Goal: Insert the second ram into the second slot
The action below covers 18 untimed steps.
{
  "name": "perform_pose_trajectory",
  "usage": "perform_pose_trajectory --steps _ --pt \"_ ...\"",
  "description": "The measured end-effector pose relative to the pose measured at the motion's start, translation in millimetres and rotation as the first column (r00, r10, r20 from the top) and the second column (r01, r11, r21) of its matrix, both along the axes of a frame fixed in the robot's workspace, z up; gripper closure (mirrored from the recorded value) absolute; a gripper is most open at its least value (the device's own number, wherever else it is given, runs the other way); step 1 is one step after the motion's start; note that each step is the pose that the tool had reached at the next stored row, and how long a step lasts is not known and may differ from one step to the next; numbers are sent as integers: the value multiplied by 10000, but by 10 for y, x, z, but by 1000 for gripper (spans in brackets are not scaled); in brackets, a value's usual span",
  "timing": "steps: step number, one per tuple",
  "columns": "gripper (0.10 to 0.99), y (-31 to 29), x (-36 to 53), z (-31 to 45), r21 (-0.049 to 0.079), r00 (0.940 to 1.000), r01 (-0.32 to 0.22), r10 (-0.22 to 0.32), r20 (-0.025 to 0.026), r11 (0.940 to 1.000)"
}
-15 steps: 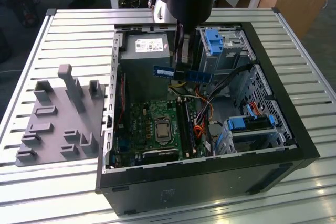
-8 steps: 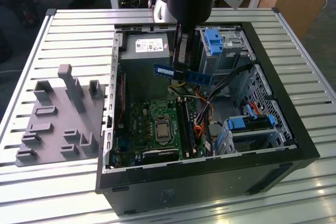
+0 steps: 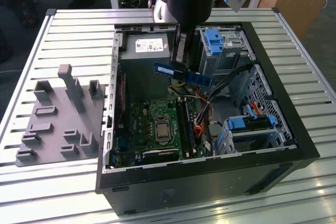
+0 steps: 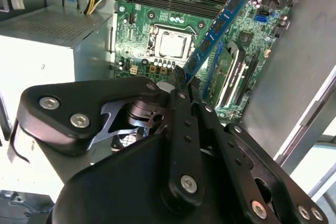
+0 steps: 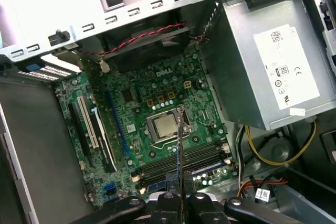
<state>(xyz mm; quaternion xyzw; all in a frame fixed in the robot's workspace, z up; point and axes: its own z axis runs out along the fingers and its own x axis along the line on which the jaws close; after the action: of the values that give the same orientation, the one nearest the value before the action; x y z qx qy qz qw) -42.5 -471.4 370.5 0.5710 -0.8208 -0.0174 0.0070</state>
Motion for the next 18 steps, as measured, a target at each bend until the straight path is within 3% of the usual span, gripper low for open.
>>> perform_pose_trajectory --steps 18 --pt "949 0 0 -2 0 9957 925 -925 0 9957"
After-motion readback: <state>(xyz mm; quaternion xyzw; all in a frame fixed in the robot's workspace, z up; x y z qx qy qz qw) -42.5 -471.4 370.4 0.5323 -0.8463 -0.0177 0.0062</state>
